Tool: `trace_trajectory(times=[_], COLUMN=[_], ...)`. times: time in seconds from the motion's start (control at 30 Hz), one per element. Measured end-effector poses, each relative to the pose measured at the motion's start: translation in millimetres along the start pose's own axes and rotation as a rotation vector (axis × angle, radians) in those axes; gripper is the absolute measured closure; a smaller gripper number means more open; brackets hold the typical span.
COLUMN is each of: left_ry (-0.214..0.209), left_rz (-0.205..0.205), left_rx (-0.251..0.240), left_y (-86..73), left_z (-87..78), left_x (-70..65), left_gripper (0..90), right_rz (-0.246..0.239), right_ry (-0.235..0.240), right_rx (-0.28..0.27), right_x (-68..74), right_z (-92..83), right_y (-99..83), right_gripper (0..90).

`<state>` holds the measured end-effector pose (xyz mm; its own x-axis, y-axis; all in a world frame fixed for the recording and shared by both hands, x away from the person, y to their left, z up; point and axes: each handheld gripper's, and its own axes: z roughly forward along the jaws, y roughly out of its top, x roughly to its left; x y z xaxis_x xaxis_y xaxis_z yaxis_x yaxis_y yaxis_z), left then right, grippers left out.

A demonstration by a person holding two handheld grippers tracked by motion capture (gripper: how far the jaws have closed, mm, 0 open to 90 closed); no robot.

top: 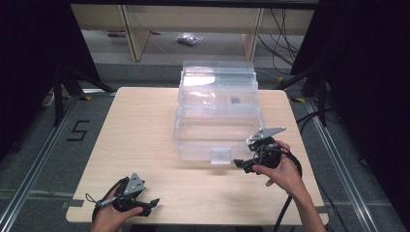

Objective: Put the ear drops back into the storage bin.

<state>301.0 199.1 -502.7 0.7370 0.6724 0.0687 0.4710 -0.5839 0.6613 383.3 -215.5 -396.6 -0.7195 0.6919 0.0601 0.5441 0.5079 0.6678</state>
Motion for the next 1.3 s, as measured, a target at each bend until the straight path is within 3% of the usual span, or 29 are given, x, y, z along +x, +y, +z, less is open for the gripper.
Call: trace_trajectory(times=[0.03, 0.07, 0.1, 0.3, 0.33, 0.43, 0.47, 0.57, 0.6, 0.67, 0.7, 0.73, 0.87, 0.9, 0.93, 0.97, 1.0, 1.03, 1.17, 1.27, 1.3], left_ry=[0.005, 0.002, 0.004, 0.002, 0.002, 0.003, 0.003, 0.006, 0.011, 0.013, 0.011, 0.009, 0.013, 0.012, 0.011, 0.011, 0.008, 0.008, 0.007, 0.008, 0.008], left_rz=[-0.035, -0.037, -0.007, -0.002, -0.003, -0.005, -0.006, -0.012, -0.033, -0.049, -0.050, -0.055, -0.048, -0.045, -0.046, -0.043, -0.041, -0.011, -0.017, -0.017, -0.017], left_rx=[-0.022, -0.026, -0.008, -0.006, -0.007, -0.005, -0.005, -0.006, -0.024, -0.037, -0.037, -0.036, -0.037, -0.035, -0.034, -0.033, -0.031, -0.006, -0.010, -0.010, -0.010], left_y=[-0.1, -0.1, -0.1, 0.5, 0.5, 0.3, 0.3, 0.3, 0.2, 0.1, 0.1, 0.0, 0.2, 0.2, 0.3, 0.3, 0.4, 0.6, 0.5, 0.5, 0.5], left_z=[2.0, 2.0, 0.1, -0.7, -0.6, -0.7, -0.8, -1.2, 0.2, 1.0, 0.9, 1.0, 0.7, 0.5, 0.6, 0.6, 0.4, -1.3, -1.1, -1.2, -1.1], left_x=[-2.0, -2.4, -0.9, -0.9, -1.0, -1.0, -1.0, -1.7, -3.1, -4.3, -4.5, -4.7, -4.8, -4.8, -5.0, -5.0, -5.1, -3.2, -3.8, -3.7, -3.7], left_gripper=[17.3, 17.3, 17.3, 17.3, 17.3, 17.3, 17.3, 17.3, 17.3, 17.3, 17.3, 17.3, 17.3, 17.3, 17.3, 17.3, 17.3, 17.3, 17.3, 17.3, 17.3], right_rz=[0.002, -0.001, -0.014, 0.002, -0.020, -0.023, -0.033, -0.009, -0.004, -0.007, -0.026, -0.013, -0.036, -0.001, -0.040, 0.002, 0.004, -0.003, 0.011, -0.020, 0.015], right_ry=[0.006, 0.005, 0.007, 0.018, 0.016, 0.018, 0.012, 0.021, 0.025, 0.023, 0.017, 0.030, 0.020, 0.020, 0.030, 0.016, 0.015, 0.008, 0.006, 0.017, 0.019], right_rx=[-0.001, -0.013, -0.002, -0.011, -0.015, -0.008, -0.026, -0.006, -0.013, -0.003, -0.024, -0.003, -0.014, -0.016, -0.024, -0.003, -0.016, -0.015, -0.036, -0.053, -0.059], right_x=[0.5, 0.9, 0.3, 4.8, 4.2, 5.9, 5.9, 9.5, 10.6, 11.9, 11.8, 12.9, 14.4, 16.8, 13.8, 16.1, 16.8, 15.4, 15.5, 14.0, 16.9], right_z=[0.1, 1.3, 0.3, 2.1, 2.5, 1.4, 2.3, 0.3, 1.1, -0.6, 0.8, -1.0, -0.9, -1.3, -0.3, -2.3, -0.9, -1.4, -0.5, 1.8, 2.6], right_y=[-0.6, -1.4, -1.6, -3.3, -3.8, -4.3, -4.9, -5.7, -6.4, -7.4, -8.8, -9.3, -15.1, -17.0, -18.5, -20.5, -23.1, -25.0, -31.2, -34.6, -36.1], right_gripper=[20.0, 20.0, 19.9, 19.3, 19.3, 19.0, 18.9, 18.8, 18.8, 18.8, 18.7, 18.6, 18.2, 18.3, 18.3, 18.3, 18.3, 18.3, 18.3, 18.3, 18.2])
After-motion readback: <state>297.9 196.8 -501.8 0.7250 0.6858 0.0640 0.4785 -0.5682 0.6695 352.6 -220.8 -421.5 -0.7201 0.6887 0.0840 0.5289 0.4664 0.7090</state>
